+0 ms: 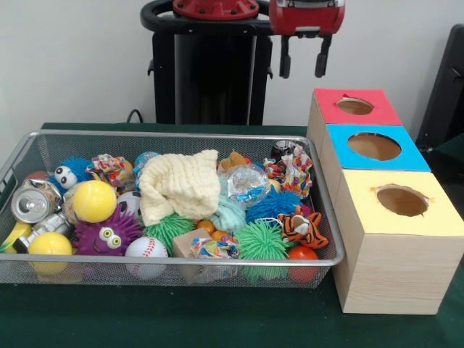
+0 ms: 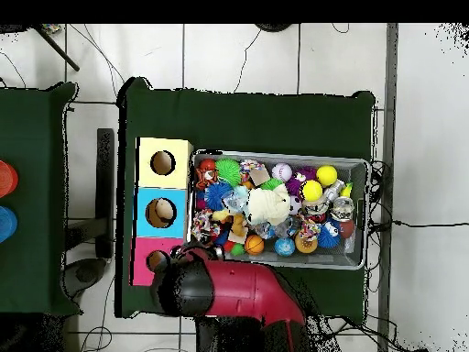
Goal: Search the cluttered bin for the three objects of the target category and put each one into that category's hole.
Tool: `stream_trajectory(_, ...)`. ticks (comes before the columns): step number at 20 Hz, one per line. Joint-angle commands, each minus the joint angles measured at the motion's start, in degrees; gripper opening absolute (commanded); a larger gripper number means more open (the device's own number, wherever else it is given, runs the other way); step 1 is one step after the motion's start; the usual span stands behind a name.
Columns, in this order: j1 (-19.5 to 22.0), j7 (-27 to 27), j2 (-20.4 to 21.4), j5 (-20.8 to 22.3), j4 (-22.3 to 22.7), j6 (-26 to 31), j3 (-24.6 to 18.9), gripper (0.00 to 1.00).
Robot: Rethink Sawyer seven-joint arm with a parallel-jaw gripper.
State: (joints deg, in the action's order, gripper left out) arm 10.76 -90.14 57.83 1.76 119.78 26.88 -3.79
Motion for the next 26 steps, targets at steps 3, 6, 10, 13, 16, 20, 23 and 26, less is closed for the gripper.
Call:
stream_trajectory(3,0.87,-2.56,-1.80,6.81,2.20,-2.03,-1.01,1.00)
stream_trajectory(6,0.93,-2.51,-4.04,10.09,0.54,-2.64,0.28,1.00)
stream_trajectory(10,1.80,-2.81,-4.92,12.13,-0.38,-2.40,0.50,1.00)
stream_trajectory(13,2.25,-3.79,-5.90,12.55,-0.29,-3.65,0.11,1.00)
stream_trajectory(16,3.03,-4.53,-7.28,12.83,-0.04,-5.57,-0.67,1.00)
stream_trajectory(20,1.98,-5.81,-9.70,14.12,-0.93,-7.55,0.36,1.00)
stream_trajectory(23,1.60,-5.06,-10.33,15.18,-1.42,-7.96,0.38,1.00)
stream_trajectory(26,2.09,-3.85,-10.77,15.96,-1.89,-7.87,-0.49,1.00)
